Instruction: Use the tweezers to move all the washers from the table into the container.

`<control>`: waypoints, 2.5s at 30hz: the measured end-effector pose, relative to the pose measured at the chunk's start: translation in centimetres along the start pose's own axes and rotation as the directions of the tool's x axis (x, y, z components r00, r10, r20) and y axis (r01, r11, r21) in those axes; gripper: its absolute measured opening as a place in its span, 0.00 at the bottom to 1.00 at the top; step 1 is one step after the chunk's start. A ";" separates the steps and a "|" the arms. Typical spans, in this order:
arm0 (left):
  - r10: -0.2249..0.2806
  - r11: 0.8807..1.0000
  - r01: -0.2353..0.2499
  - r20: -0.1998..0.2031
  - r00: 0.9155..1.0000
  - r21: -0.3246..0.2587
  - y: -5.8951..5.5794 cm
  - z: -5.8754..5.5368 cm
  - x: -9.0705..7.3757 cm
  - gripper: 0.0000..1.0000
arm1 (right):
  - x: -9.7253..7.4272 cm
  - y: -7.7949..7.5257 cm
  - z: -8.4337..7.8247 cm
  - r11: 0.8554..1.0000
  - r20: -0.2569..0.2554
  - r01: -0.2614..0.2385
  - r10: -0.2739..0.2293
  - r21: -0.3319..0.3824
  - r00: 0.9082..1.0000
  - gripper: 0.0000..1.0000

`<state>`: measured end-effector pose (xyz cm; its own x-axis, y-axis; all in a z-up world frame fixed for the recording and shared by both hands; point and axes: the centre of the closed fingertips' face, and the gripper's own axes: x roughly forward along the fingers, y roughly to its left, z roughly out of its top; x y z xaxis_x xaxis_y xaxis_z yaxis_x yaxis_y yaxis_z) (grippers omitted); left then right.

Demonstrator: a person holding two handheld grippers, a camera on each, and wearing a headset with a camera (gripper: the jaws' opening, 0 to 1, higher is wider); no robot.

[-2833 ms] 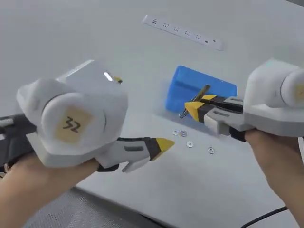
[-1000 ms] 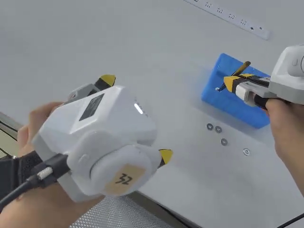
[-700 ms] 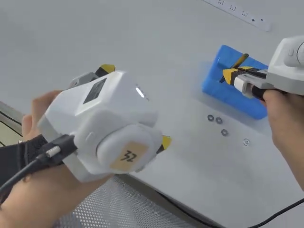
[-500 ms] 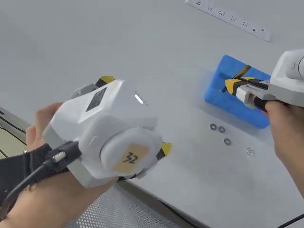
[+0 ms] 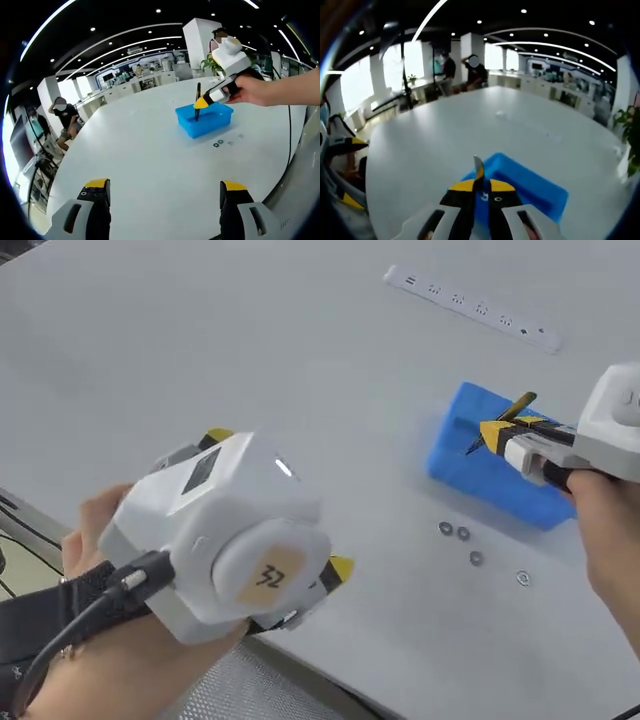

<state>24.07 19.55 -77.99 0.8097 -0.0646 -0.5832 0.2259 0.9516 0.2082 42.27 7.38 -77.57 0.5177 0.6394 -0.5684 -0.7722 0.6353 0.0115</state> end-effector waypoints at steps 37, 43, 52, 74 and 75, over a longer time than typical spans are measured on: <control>0.047 0.995 -0.043 0.039 0.998 -0.088 1.4 0.7 -0.4 0.88 | -3.5 6.0 -5.7 0.996 -0.049 -0.074 0.076 0.045 0.996 0.06; 0.060 0.997 -0.059 0.024 0.998 -0.049 1.4 0.5 -0.4 0.88 | -3.4 5.6 -5.8 0.997 -0.046 -0.069 0.071 0.043 0.996 0.06; 0.056 0.997 -0.055 0.017 0.998 -0.048 1.3 0.4 -0.4 0.86 | -3.8 4.7 -6.8 0.995 -0.049 -0.055 0.059 0.078 0.997 0.06; 0.057 0.998 -0.057 -0.005 0.998 -0.016 1.2 0.0 -0.3 0.86 | -3.1 5.2 -6.4 0.998 -0.050 -0.050 0.052 0.047 0.997 0.06; 0.056 0.998 -0.056 -0.004 0.998 -0.015 1.2 0.0 -0.2 0.86 | -3.2 5.1 -6.4 0.998 -0.046 -0.048 0.050 0.046 0.998 0.06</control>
<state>24.13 20.70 -77.61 0.8187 -0.0098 -0.5741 0.1720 0.9581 0.2290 34.33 5.85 -80.94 0.4610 0.6494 -0.6047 -0.7783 0.6232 0.0760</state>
